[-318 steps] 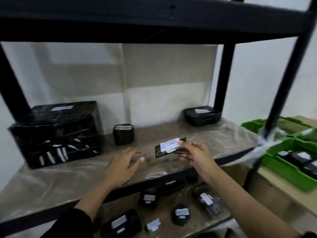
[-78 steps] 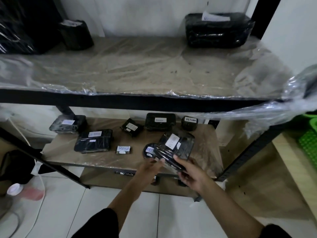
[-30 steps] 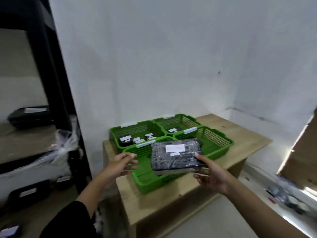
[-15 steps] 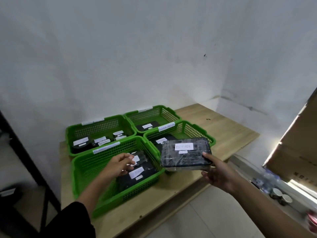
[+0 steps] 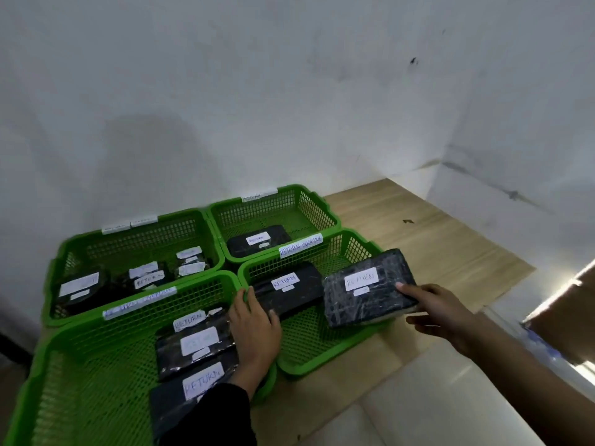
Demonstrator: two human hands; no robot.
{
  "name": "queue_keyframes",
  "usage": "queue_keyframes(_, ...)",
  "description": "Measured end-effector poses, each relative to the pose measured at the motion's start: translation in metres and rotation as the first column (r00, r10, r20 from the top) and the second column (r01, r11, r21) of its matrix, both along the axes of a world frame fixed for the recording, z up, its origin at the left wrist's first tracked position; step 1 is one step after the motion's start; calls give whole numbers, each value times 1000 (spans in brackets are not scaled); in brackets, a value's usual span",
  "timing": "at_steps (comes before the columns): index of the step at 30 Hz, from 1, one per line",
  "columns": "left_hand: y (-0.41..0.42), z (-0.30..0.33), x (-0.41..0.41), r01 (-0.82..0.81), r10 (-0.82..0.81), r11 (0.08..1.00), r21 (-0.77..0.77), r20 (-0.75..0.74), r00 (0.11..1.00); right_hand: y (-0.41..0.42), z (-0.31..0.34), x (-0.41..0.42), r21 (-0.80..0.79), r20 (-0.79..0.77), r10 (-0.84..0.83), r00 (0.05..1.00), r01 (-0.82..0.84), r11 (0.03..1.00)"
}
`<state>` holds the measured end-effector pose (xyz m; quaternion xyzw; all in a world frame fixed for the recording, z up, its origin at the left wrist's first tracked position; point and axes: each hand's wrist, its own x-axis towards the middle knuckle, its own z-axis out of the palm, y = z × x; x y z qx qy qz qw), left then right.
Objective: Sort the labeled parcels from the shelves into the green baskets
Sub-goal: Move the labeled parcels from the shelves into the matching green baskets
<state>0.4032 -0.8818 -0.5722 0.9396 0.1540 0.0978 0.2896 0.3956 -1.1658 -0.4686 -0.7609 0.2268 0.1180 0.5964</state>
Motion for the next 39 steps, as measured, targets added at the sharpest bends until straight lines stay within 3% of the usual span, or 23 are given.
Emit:
queue_keyframes(4, -1, -9, -3, -33, 32, 999, 13, 53, 998, -9, -8, 36, -162, -14, 205, 979, -204, 965)
queue_keyframes(10, -6, -7, -2, -73, 71, 997, 21, 72, 995, -9, -19, 81, -344, -100, 463, 881, -467, 815)
queue_keyframes(14, -8, -6, -2, -86, 83, 995, 40, 74, 994, -6, -38, 99, -405, -96, 528, 844, -518, 753)
queue_keyframes(20, -11, -1, -3, -97, 94, 995, 37, 79, 993, -13, -36, 111, -239, -133, 599, 790, -612, 754)
queue_keyframes(23, -10, -2, -3, -92, 87, 994, 54, 76, 993, -3, -45, 98, -121, -203, 668, 716, -696, 708)
queue_keyframes(28, -9, -4, -2, -89, 85, 995, 52, 73, 994, 32, -63, 79, -287, -266, 778, 569, -817, 500)
queue_keyframes(30, -8, -4, -2, -84, 81, 995, 50, 57, 995, 39, -67, 79, -346, -287, 770, 570, -811, 472)
queue_keyframes(32, -8, -4, -2, -93, 91, 994, 61, 39, 995, 40, -68, 79, -329, -251, 757, 603, -789, 519)
queue_keyframes(35, -8, -3, -2, -81, 76, 974, 213, 31, 997, 43, -66, 80, -254, -160, 742, 651, -753, 606)
queue_keyframes(39, -10, -1, -3, 41, -25, 903, 427, -43, 999, 55, -76, 76, -383, -162, 763, 626, -752, 537)
